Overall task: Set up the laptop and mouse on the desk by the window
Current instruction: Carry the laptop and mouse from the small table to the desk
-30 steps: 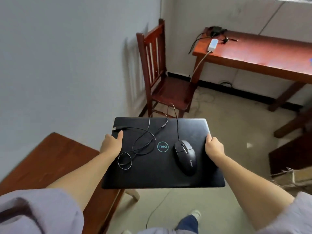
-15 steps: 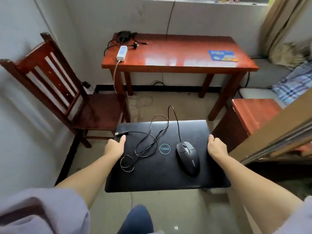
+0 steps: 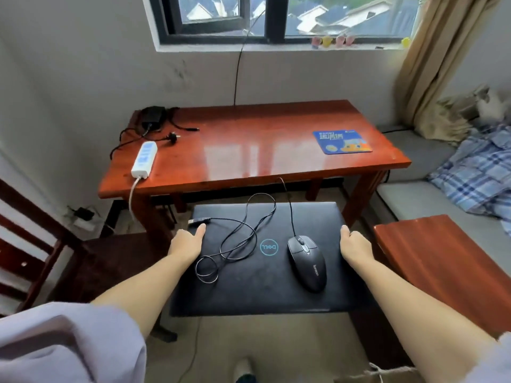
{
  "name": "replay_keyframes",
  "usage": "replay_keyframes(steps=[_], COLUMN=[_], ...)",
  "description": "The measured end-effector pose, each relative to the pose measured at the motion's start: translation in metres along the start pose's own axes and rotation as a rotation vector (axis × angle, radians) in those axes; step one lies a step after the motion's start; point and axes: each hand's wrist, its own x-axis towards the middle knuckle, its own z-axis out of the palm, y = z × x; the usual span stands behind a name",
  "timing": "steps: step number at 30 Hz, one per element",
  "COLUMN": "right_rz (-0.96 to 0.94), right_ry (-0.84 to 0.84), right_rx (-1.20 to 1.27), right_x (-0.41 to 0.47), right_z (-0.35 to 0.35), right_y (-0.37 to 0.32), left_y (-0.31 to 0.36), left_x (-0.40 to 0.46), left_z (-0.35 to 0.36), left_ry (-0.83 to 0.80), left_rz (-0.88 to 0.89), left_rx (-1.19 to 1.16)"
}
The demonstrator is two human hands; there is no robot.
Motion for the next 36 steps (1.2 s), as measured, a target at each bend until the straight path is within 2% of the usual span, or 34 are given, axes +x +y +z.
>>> replay_keyframes(steps=[10,17,24,36], right_rz=[-0.045,-0.12,-0.1,0.028], right_ry=[0.002,-0.057,-0.142,-0.162], right_rx=[-0.007,-0.025,-0.087,-0.133], right_x=[0.196,0.345,0.447,0.569], right_z=[-0.008,-0.014,0.013,0.072], right_y=[-0.115,-0.198,-0.259,-0.327], left_y=[0.151,0.237,0.281,0.341], left_x=[0.165,0.261,0.351,0.512], left_z=[0.023,0.052,0.072,0.088], left_ry=[0.017,0.069,0.049,-0.031], left_rz=[0.021,-0.083,-0.187,-0.189], left_rx=[0.034,-0.055,-0.025,0.06])
